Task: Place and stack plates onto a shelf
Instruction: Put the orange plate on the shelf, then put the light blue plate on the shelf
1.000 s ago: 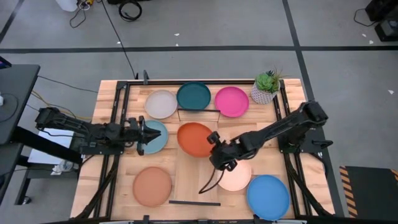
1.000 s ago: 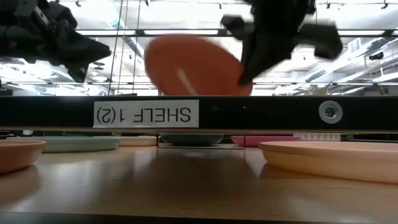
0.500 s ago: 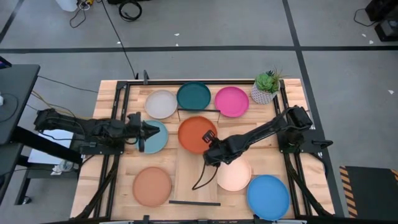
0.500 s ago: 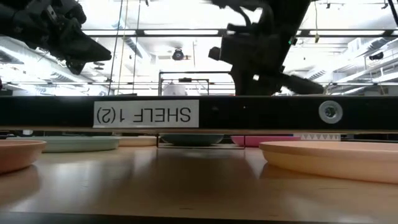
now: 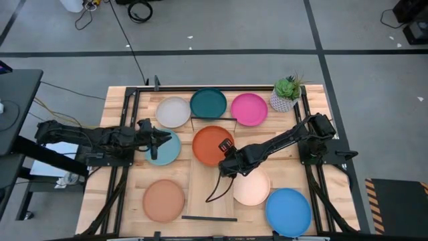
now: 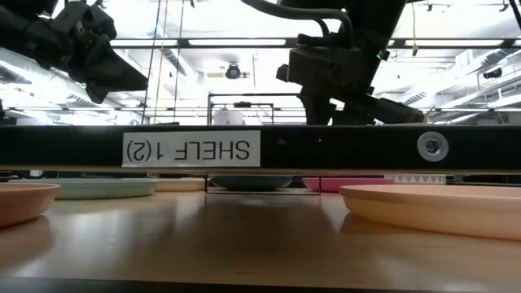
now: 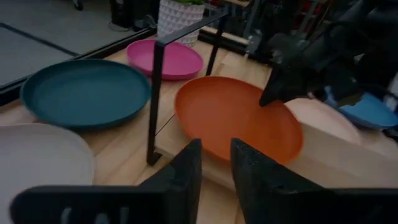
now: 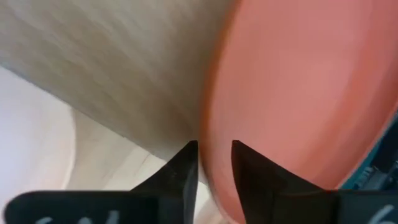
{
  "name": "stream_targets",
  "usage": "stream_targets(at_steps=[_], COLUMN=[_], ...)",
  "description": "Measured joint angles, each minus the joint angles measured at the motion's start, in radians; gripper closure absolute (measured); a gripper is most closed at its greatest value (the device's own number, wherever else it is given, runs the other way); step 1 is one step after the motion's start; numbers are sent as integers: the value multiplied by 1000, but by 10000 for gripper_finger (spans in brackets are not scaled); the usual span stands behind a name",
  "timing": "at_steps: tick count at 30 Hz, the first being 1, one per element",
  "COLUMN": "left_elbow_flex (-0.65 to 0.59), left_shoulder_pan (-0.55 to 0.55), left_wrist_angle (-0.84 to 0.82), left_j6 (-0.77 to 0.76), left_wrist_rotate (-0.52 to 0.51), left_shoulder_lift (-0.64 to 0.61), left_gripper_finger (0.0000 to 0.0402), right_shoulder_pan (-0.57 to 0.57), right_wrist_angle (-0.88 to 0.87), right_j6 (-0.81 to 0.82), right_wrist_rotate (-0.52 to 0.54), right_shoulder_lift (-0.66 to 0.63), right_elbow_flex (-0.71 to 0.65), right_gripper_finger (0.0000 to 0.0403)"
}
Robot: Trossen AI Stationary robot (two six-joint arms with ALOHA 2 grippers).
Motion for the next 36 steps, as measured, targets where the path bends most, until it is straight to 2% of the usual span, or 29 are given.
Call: stream_targets(at_steps=[5,11,14,17,20,23,25,28,32,36], left_elbow_flex=[0,7,30,47,68,78,79,79,79,79], left_shoulder_pan=[53,153,209,235,224,161,89,-33,-164,-245], left_wrist_angle=[-38,-68,-103,-140,-191,-255,-264,-267,-259,-253], left_j6=[-1,-1,-19,-19,-19,-44,-87,-133,-178,-201], left_wrist_rotate=[0,45,150,335,511,578,562,451,314,208], left_shoulder_lift=[10,74,139,203,253,297,330,381,434,478], left_gripper_finger=[266,257,259,259,259,259,260,260,260,260], right_shoulder_pan=[20,51,64,74,80,80,80,81,85,86], right_wrist_angle=[-7,-45,-97,-167,-238,-279,-292,-294,-295,-292], right_j6=[2,74,166,297,435,544,604,660,672,664], right_wrist_rotate=[59,141,158,152,144,143,143,142,145,147], right_shoulder_lift=[-34,-110,-156,-198,-237,-272,-290,-307,-312,-311], right_elbow_flex=[0,0,0,0,0,0,0,0,0,0], right_gripper_finger=[266,251,250,250,250,250,250,250,250,250])
